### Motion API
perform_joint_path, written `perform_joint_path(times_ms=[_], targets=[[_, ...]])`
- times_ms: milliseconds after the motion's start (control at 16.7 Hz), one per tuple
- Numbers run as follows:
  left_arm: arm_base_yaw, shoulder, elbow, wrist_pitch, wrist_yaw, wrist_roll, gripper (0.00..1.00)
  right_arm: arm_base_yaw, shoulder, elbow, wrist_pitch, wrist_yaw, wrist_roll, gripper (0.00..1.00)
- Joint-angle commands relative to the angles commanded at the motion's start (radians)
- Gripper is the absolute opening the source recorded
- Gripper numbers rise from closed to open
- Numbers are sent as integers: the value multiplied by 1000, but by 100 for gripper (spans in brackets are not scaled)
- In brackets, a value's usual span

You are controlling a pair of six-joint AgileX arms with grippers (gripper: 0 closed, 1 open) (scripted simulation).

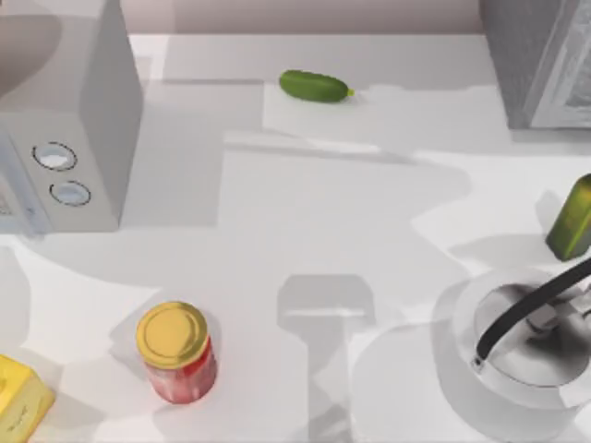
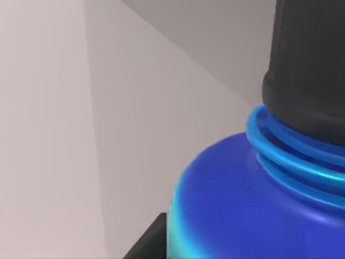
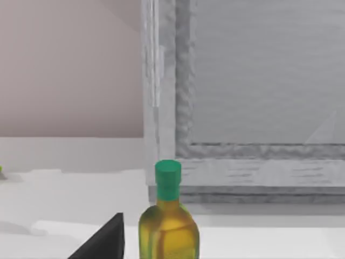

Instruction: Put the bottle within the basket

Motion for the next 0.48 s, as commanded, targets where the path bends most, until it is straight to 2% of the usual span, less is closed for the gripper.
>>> perform_joint_path(times_ms=[480], targets=[[0,0,0,0,0,0,90,0,0,0,0,0,0,100]])
